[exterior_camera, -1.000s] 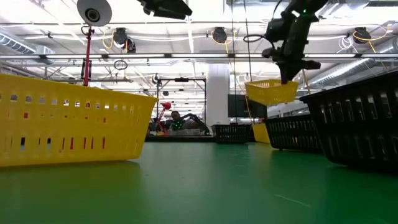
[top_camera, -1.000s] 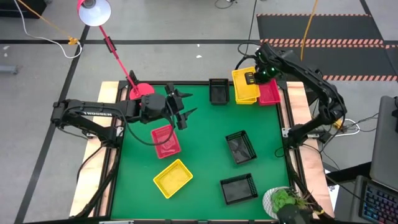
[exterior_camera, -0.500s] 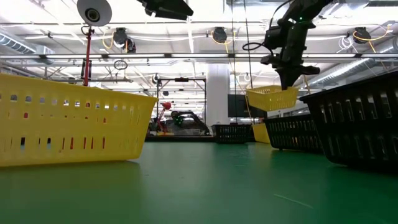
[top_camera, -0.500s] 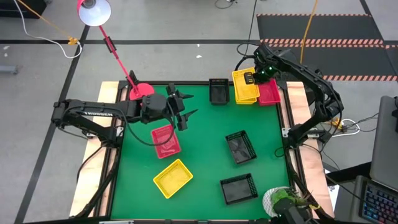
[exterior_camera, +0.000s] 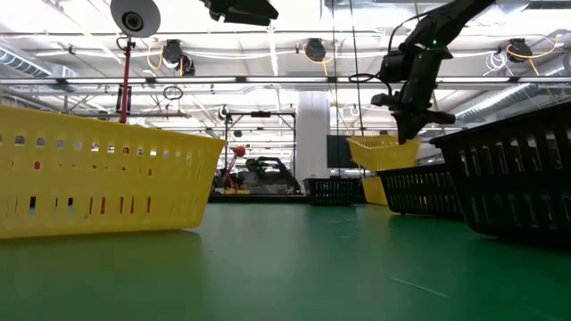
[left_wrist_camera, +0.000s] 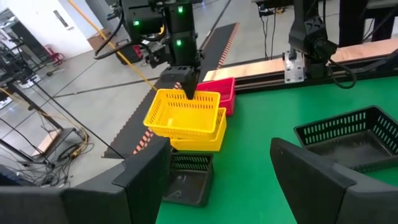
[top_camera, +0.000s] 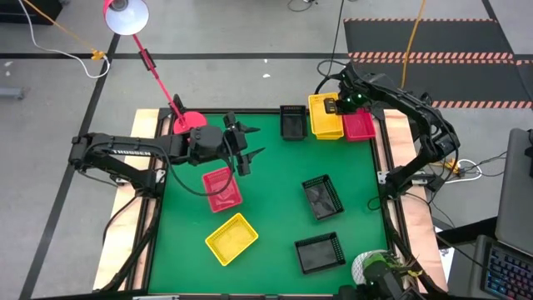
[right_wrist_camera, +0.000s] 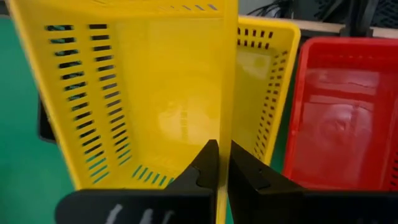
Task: Stack baskets by color
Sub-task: Stack the middle yellow bin on the top yellow bin
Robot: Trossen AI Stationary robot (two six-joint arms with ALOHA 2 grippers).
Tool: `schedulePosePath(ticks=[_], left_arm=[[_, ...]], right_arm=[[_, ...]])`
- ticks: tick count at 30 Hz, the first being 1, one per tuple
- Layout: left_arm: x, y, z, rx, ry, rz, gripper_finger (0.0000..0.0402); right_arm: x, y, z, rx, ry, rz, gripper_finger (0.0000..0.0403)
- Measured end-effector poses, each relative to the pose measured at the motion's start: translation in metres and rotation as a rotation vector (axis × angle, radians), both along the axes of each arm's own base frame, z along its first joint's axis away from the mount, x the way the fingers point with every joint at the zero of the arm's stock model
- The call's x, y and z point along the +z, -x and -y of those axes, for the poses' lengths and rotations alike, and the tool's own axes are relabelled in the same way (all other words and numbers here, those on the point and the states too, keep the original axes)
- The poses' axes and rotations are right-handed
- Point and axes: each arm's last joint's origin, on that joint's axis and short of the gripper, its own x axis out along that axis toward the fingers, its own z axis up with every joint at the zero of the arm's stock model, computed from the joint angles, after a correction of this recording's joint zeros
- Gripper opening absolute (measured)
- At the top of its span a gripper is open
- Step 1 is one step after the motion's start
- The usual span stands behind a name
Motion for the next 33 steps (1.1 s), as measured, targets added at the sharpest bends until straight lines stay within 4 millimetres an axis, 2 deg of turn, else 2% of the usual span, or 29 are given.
schedulePosePath(ticks=[13,26,33], left_arm=[[0.000,0.000,0.000,-0.001,-0.001,-0.002,0.0278],[0.000,0.000,0.000,-0.001,-0.004,-0.002,0.0278],[0.000,0.000,0.000,-0.001,-0.004,-0.002,0.0278]], right_arm=[[-0.024,0.019,0.006,-0.054,0.003,-0.060,0.0006],[-0.026,0.015,0.006,-0.066,0.017,-0.040,0.0006],[-0.026,0.005,0.001,-0.053,0.019,-0.028,0.0006]])
